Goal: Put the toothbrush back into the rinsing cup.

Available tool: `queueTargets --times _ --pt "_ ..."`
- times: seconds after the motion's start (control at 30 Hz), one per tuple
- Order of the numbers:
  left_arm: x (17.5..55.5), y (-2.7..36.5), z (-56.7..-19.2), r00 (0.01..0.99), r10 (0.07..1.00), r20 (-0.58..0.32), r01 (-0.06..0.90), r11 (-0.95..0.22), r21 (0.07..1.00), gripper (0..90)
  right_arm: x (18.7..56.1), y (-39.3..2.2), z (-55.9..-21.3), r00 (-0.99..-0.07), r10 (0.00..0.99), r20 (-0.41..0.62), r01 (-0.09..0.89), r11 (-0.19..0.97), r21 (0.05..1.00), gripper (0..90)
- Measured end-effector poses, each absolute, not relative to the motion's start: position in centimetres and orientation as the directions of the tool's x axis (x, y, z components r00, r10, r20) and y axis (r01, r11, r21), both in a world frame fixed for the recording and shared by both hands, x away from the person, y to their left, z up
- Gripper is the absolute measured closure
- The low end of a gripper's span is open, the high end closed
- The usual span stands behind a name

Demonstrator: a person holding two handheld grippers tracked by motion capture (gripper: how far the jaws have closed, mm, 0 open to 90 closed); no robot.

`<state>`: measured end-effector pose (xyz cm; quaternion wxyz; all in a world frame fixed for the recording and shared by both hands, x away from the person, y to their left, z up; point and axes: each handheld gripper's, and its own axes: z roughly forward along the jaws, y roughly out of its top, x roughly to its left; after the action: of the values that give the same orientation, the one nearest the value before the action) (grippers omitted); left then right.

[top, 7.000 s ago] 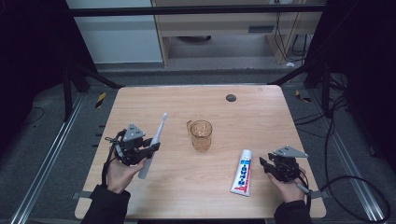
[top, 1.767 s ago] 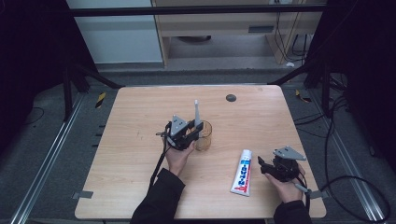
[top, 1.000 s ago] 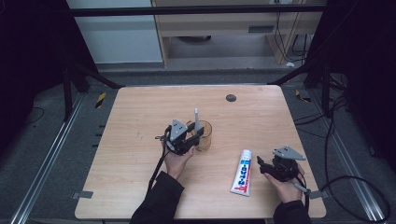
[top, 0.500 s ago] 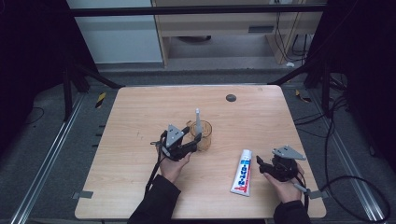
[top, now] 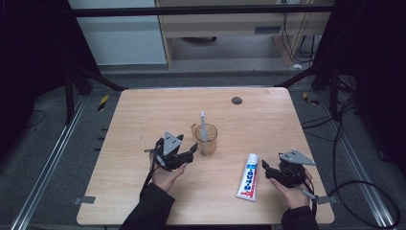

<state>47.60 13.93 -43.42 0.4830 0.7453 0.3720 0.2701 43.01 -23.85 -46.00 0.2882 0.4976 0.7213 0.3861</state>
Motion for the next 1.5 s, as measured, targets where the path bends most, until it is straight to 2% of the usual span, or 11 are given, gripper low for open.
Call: queueTargets --times 0.27,0.57,0.7,0.93,1.13,1.2,1.5 --pt "46.5 16.6 -43.9 0.561 0.826 0.06 0.328 -0.288 0.9 35.6 42.3 -23.3 -46.0 -0.376 0.926 -0.024 0.505 0.227 0.832 40.3" --pt "43.9 22.3 -45.7 0.49 0.87 0.055 0.408 -0.284 0.868 36.0 41.4 -23.1 -46.3 -0.42 0.908 -0.007 0.519 0.246 0.818 52.5" --pt "43.4 23.4 -45.8 0.469 0.882 0.038 0.416 -0.258 0.872 36.6 41.1 -23.1 -46.6 -0.431 0.902 -0.003 0.529 0.256 0.809 55.7" --pt "42.4 25.1 -46.3 0.449 0.891 0.064 0.436 -0.281 0.855 37.8 40.4 -22.5 -47.4 -0.46 0.888 0.019 0.557 0.272 0.785 62.8" --pt "41.9 27.0 -46.6 0.407 0.912 0.044 0.475 -0.253 0.843 43.8 40.2 -21.8 -47.2 -0.486 0.873 0.047 0.563 0.271 0.781 73.0" --pt "41.9 27.6 -46.8 0.394 0.918 0.05 0.488 -0.255 0.835 46.3 40.2 -21.8 -47.4 -0.489 0.87 0.062 0.583 0.274 0.765 79.6" --pt "42.0 27.7 -46.9 0.383 0.921 0.066 0.499 -0.266 0.825 51.7 40.0 -21.5 -48.2 -0.545 0.836 0.068 0.604 0.335 0.723 89.5"
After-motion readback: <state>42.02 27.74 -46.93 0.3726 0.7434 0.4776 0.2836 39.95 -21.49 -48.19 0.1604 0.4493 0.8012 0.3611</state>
